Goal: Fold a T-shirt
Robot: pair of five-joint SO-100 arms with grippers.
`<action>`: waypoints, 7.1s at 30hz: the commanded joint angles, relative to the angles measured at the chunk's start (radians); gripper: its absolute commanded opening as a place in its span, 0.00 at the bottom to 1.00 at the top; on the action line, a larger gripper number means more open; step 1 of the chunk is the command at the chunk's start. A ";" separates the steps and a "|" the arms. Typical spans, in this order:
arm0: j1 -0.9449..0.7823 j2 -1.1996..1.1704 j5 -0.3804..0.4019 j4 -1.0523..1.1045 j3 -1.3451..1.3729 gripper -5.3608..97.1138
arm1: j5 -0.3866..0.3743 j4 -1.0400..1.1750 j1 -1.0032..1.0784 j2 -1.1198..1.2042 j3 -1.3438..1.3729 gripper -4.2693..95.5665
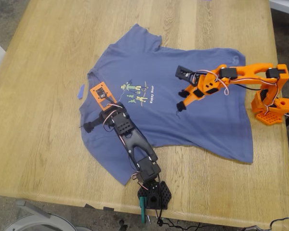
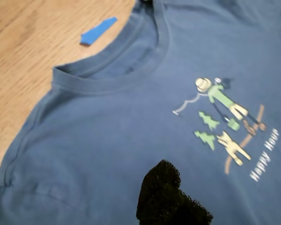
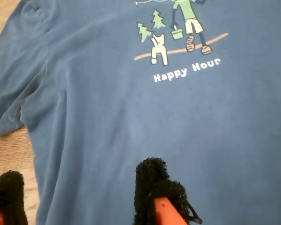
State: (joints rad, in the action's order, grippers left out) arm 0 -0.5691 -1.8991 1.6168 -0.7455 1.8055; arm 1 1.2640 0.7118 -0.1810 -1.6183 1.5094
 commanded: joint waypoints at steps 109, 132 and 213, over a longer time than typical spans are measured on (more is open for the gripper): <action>-0.052 1.296 0.227 0.192 -0.914 0.05 | -0.078 -0.414 0.017 0.195 0.183 0.36; -0.046 1.298 0.230 0.201 -0.913 0.05 | -0.110 -0.603 -0.012 0.391 0.143 0.37; 0.169 0.822 0.247 0.250 -0.430 0.05 | -0.052 -0.078 -0.183 0.779 -0.249 0.04</action>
State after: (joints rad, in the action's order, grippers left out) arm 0 -0.4771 -1.0017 1.8530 -0.4893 1.3929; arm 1 1.2057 0.6427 -0.3789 -0.8283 1.2441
